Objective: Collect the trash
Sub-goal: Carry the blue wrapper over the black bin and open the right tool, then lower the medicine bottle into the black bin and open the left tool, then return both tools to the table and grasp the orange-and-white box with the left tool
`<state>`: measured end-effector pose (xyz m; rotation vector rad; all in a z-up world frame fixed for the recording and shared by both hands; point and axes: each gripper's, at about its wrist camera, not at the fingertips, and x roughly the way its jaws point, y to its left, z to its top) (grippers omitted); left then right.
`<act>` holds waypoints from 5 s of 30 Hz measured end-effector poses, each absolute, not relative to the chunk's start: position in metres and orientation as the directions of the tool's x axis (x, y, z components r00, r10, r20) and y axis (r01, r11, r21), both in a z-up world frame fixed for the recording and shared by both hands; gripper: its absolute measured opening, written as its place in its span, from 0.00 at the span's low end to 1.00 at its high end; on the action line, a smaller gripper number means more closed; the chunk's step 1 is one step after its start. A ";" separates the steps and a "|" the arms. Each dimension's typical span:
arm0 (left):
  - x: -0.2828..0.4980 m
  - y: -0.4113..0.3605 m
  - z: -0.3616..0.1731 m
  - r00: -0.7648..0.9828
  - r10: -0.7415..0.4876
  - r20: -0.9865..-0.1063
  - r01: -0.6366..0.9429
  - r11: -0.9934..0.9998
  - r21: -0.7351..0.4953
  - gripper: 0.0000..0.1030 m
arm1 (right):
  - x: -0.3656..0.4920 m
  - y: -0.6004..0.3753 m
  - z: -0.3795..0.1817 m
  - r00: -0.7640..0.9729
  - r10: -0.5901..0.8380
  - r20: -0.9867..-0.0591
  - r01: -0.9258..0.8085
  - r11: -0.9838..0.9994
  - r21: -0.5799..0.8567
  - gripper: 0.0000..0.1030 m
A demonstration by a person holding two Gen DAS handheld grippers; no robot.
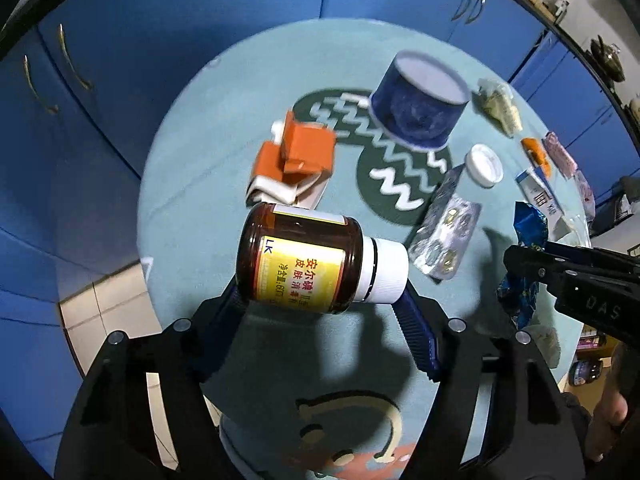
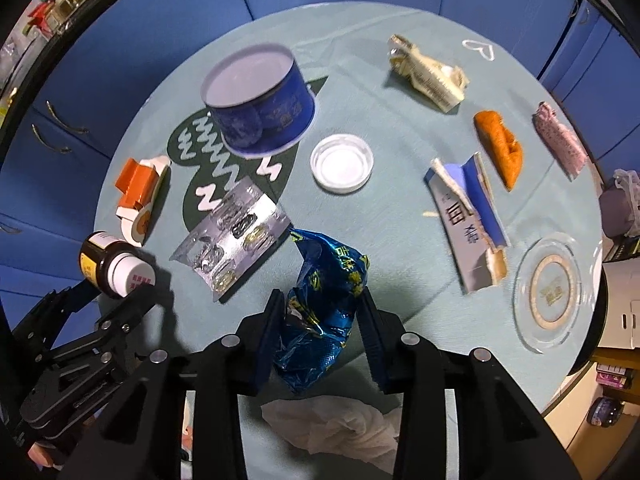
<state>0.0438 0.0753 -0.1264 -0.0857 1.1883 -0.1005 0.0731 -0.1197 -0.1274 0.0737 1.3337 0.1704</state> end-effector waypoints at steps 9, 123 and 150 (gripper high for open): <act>0.055 0.040 -0.105 0.419 -0.116 -0.901 0.094 0.992 -0.085 0.70 | 0.074 -0.154 -0.106 0.297 0.155 -0.942 -0.033 0.988 0.152 0.35; 0.046 -0.372 -0.008 0.447 -0.389 -0.805 0.639 0.769 -0.016 0.88 | -0.033 -0.544 -0.056 0.439 -0.255 -0.861 0.652 0.750 0.110 0.75; 0.094 -0.034 -0.088 0.484 0.029 -0.875 0.035 0.998 0.052 0.88 | 0.079 -0.309 -0.101 0.407 0.060 -0.912 0.218 0.963 0.161 0.75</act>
